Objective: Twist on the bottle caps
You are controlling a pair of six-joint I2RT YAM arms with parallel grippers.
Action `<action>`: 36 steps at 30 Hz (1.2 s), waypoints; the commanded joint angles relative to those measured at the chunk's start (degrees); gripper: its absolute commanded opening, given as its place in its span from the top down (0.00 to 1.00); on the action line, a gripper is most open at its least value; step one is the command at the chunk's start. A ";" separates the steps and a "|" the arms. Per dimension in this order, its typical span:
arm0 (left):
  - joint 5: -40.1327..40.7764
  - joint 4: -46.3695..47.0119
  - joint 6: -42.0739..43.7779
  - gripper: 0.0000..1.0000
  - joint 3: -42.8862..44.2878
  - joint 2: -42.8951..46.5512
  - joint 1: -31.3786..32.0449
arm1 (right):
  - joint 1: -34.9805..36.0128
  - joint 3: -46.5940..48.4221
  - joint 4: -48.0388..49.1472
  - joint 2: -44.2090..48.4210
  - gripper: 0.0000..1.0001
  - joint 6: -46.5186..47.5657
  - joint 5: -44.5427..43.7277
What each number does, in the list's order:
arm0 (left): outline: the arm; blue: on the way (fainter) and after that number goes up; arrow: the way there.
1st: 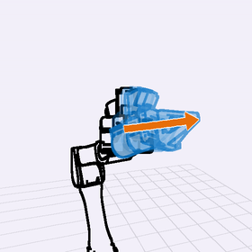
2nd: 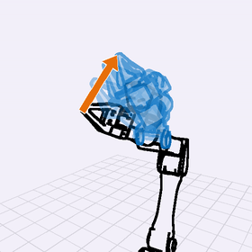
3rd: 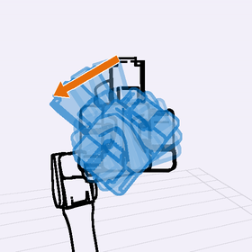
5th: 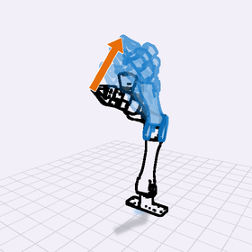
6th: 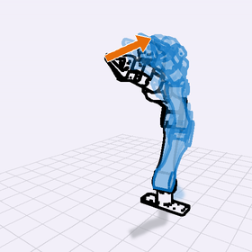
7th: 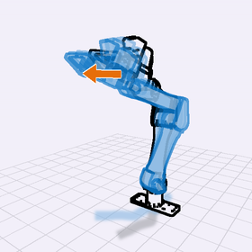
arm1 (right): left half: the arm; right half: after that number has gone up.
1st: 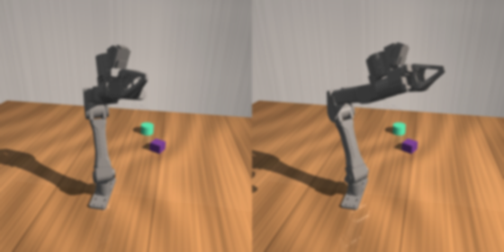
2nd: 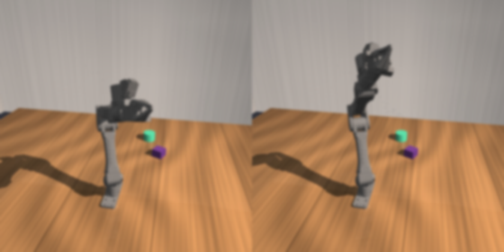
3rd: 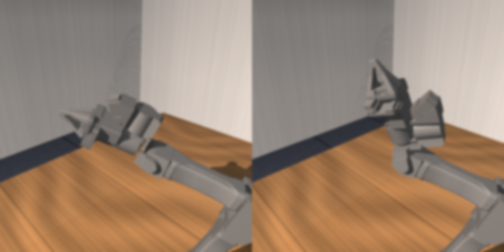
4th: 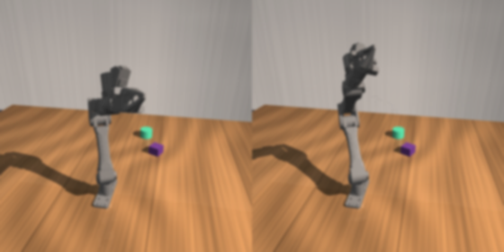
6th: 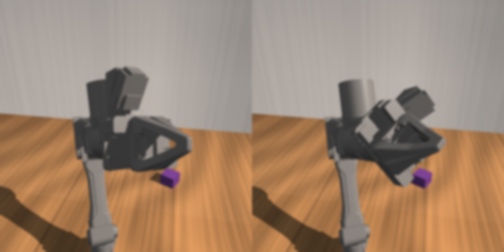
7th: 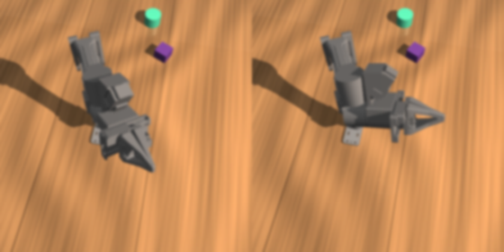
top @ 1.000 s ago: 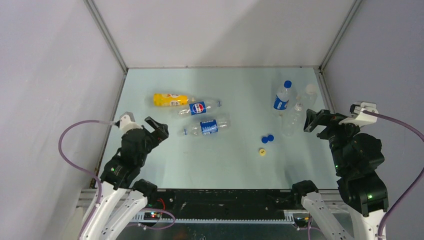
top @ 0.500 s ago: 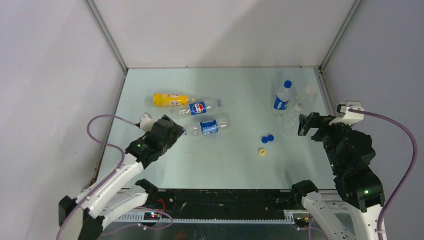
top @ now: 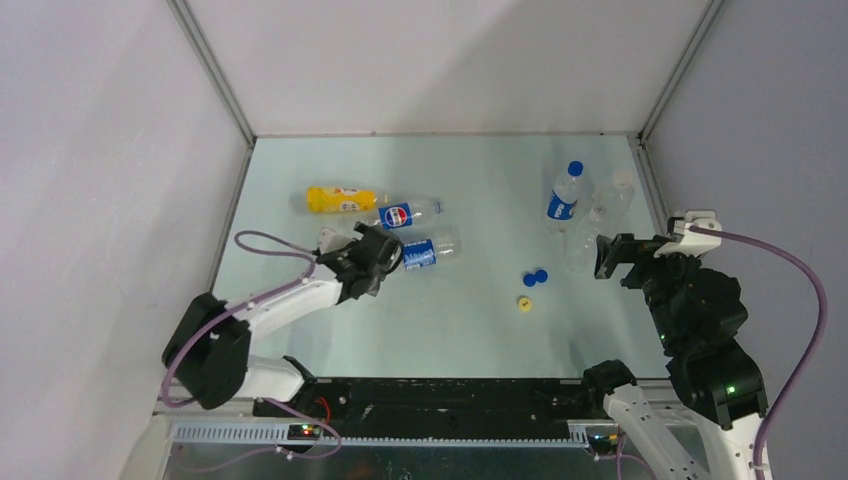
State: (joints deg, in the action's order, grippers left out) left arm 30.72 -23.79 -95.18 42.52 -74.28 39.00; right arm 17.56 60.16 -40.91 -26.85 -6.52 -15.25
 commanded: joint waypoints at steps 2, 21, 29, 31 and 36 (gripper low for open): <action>2.05 2.59 -6.84 0.02 5.92 -7.01 0.29 | 0.61 -1.36 2.51 1.00 0.00 2.10 -0.46; -2.22 -1.46 -7.36 0.05 15.69 -25.54 -1.97 | 3.50 -3.95 4.34 1.41 0.00 6.28 -3.74; -3.80 -3.51 -0.88 0.31 14.79 -23.76 -4.76 | 4.94 -4.22 4.84 1.16 0.00 6.35 -4.93; -3.99 -4.81 4.07 0.37 14.19 -21.92 -5.14 | 4.97 -4.07 4.91 1.23 0.00 6.35 -4.78; -6.29 -6.82 24.02 0.43 12.06 -16.41 -6.62 | 4.98 -3.49 4.34 0.65 0.00 6.35 -3.87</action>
State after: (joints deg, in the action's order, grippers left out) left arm 25.87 -25.80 -89.19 56.38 -96.42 33.52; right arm 22.26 55.99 -38.39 -25.71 -0.99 -19.11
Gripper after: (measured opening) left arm 0.632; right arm 0.998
